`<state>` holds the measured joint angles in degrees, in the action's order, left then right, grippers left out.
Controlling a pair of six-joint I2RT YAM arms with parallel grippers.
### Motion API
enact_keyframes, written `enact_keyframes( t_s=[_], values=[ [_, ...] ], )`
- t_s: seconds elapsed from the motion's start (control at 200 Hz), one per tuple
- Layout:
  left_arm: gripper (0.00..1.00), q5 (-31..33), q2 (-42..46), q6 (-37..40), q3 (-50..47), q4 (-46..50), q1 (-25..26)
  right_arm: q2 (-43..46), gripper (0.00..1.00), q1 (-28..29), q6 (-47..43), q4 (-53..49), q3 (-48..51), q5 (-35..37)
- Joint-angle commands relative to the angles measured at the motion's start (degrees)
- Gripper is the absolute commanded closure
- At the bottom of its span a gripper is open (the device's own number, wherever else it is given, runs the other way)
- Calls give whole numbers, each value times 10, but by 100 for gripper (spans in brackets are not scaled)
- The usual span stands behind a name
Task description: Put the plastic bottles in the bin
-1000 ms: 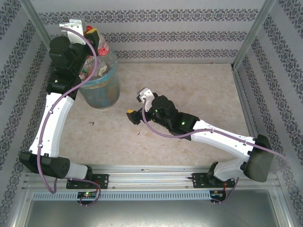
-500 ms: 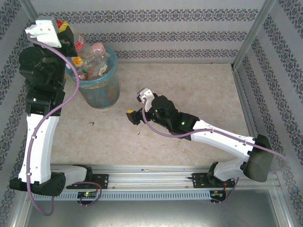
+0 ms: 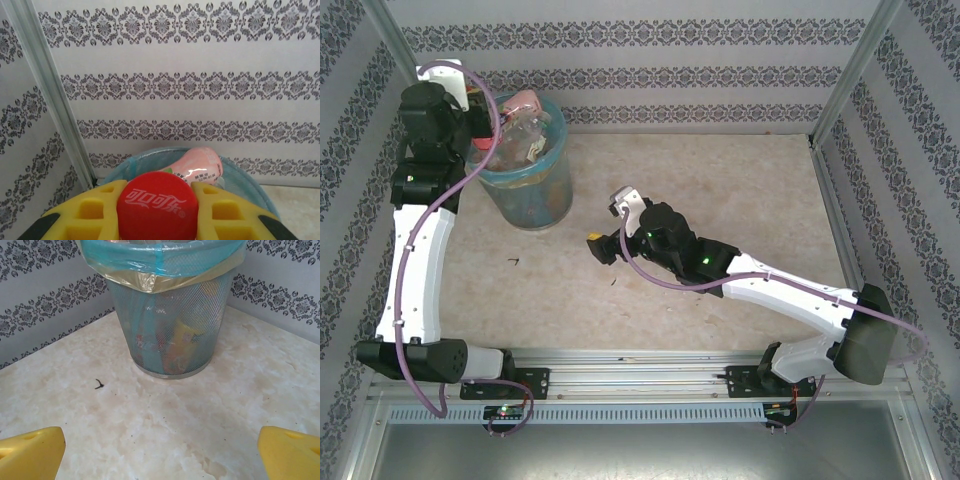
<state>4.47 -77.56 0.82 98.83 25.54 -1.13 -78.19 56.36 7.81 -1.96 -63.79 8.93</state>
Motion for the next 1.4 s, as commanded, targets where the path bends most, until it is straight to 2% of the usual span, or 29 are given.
enact_keyframes(
  t_s=[0.0,0.14,0.32,0.585,0.684,0.814,1.019,1.189,1.394],
  values=[
    [100,-37,-2,-26,-47,47,-28,-10,2,-5,13,-8,4,-6],
    [100,-95,-30,-44,-55,72,-56,-20,2,-5,16,-14,-1,-8],
    [100,-149,-16,-82,-79,30,-76,-35,2,-5,21,-26,-17,-13],
    [100,-190,4,-143,-15,-21,-77,-48,2,-5,26,-21,-26,-19],
    [100,-199,14,-176,-38,-66,-77,-56,2,-5,30,-25,-34,-27],
    [100,-178,34,-201,-85,-128,-77,-55,2,-5,31,-31,-35,-30],
    [100,-197,26,-244,-143,-171,-78,-56,2,-5,28,-32,-30,-21],
    [100,-215,1,-180,-149,-111,-63,-65,2,-5,34,-34,-33,-26],
    [100,-174,-8,-80,-187,-90,-37,-81,2,-4,41,-39,-39,-34]
  ],
)
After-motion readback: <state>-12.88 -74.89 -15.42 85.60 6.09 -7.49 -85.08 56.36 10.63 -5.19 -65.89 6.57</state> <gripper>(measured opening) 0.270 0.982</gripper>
